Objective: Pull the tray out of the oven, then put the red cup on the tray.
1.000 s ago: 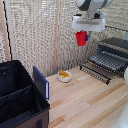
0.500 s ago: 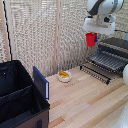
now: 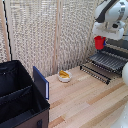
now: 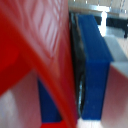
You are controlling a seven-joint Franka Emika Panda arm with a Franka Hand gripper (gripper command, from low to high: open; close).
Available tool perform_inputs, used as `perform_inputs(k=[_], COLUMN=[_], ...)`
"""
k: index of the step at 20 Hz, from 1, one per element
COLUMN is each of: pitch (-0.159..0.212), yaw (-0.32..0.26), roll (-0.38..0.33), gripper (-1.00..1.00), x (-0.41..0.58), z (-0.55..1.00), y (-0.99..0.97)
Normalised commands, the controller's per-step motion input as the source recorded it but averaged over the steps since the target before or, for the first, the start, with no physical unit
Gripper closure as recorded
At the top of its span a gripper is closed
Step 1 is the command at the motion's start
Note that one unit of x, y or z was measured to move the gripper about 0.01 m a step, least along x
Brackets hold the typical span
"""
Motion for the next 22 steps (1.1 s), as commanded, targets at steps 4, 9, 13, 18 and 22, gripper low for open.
perform_inputs(k=[4, 9, 13, 18, 22], pitch=[0.038, 0.007, 0.022, 0.028, 0.053], yaw=[-0.085, -0.054, -0.104, -0.174, -0.122], roll=[0.042, 0.055, 0.016, 0.0, -0.003], gripper=[1.0, 1.0, 1.0, 1.0, -1.0], x=[0.096, 0.209, 0.076, 0.0, -0.068], z=[-0.24, -0.3, -0.22, -0.06, 0.14], y=[-0.75, -0.57, -0.11, 0.01, 0.11])
